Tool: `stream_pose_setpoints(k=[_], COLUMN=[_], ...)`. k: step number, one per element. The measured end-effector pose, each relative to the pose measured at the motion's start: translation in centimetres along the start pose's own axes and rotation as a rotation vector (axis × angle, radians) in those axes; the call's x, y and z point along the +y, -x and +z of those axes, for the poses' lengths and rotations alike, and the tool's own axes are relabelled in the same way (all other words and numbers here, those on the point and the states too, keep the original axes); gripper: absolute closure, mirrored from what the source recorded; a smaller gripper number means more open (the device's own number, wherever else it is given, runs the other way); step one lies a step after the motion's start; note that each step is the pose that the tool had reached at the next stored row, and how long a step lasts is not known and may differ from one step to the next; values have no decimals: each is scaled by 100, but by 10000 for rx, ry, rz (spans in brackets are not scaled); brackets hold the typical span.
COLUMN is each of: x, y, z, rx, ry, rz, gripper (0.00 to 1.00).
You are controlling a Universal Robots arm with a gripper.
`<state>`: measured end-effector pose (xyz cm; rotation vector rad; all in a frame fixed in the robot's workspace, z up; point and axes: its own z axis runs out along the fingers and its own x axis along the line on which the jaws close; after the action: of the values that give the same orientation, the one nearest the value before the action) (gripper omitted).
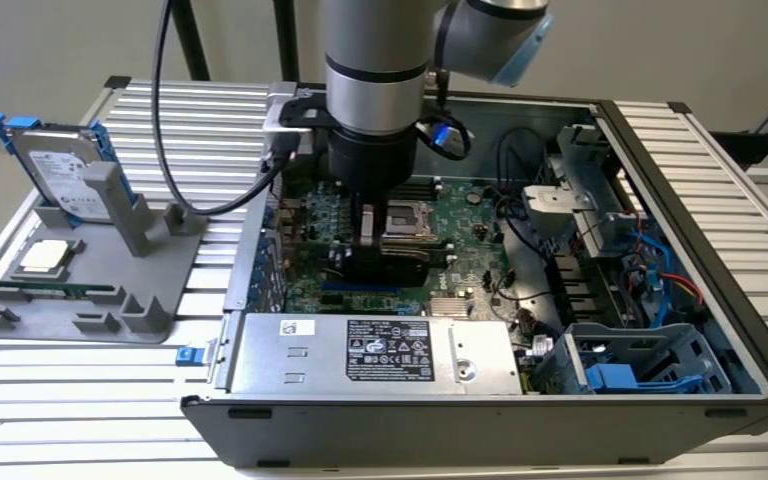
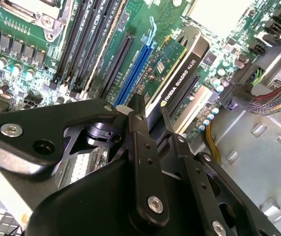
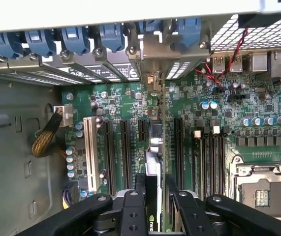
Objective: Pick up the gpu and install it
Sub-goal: 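Insert the gpu into the slot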
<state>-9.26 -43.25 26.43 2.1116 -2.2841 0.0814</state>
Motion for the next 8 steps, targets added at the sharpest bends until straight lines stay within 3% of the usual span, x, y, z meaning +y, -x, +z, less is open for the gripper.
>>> stream_pose_setpoints(k=[8], x=[24], y=[0], z=[36], rx=[0], ry=[0], rz=[0], gripper=[100])
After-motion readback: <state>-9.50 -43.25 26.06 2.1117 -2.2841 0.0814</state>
